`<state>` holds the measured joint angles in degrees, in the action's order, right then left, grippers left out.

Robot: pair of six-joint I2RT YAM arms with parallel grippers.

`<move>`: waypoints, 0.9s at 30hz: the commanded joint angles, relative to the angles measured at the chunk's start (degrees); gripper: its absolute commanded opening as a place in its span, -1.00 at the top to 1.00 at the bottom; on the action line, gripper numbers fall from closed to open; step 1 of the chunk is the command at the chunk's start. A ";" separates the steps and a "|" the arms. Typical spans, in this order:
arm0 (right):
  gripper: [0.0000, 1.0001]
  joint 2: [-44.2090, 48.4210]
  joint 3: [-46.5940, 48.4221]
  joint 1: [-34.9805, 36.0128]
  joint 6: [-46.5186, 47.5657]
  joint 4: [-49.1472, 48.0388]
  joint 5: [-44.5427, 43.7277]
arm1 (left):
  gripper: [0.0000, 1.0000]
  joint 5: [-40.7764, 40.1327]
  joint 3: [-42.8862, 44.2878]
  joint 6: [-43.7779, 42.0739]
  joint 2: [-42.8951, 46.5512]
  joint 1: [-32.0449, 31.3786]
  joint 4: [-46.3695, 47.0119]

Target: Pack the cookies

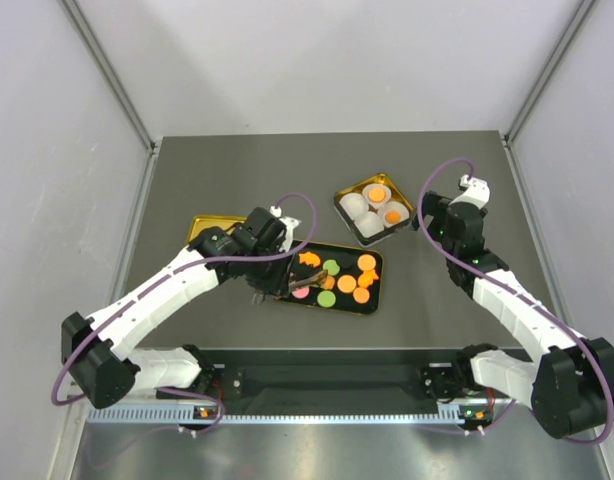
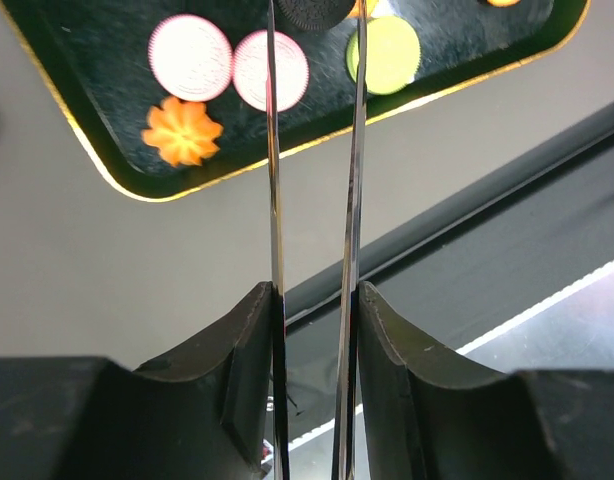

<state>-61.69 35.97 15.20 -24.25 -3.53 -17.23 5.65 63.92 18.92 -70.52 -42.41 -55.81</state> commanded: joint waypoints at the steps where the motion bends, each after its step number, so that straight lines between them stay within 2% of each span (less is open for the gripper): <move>1: -0.99 -0.10 -0.11 -0.52 -0.45 -2.36 0.18 | 0.31 -2.66 3.40 -0.72 1.44 0.05 -1.49; 10: -1.00 -0.10 -0.19 -0.61 -0.45 -2.27 0.10 | 0.32 -1.88 5.07 -0.90 1.88 0.14 -2.20; 18: -1.00 -0.10 -0.19 -0.61 -0.53 -2.27 0.18 | 0.31 0.15 9.37 -0.90 1.79 0.14 1.49; 27: -0.99 0.34 -0.19 -0.61 -0.53 -2.36 0.18 | 0.31 -5.21 17.62 -1.86 -8.99 0.23 11.51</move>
<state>-61.69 35.97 15.20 -24.27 -3.55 -17.21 2.85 77.17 18.17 -75.55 -42.39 -52.66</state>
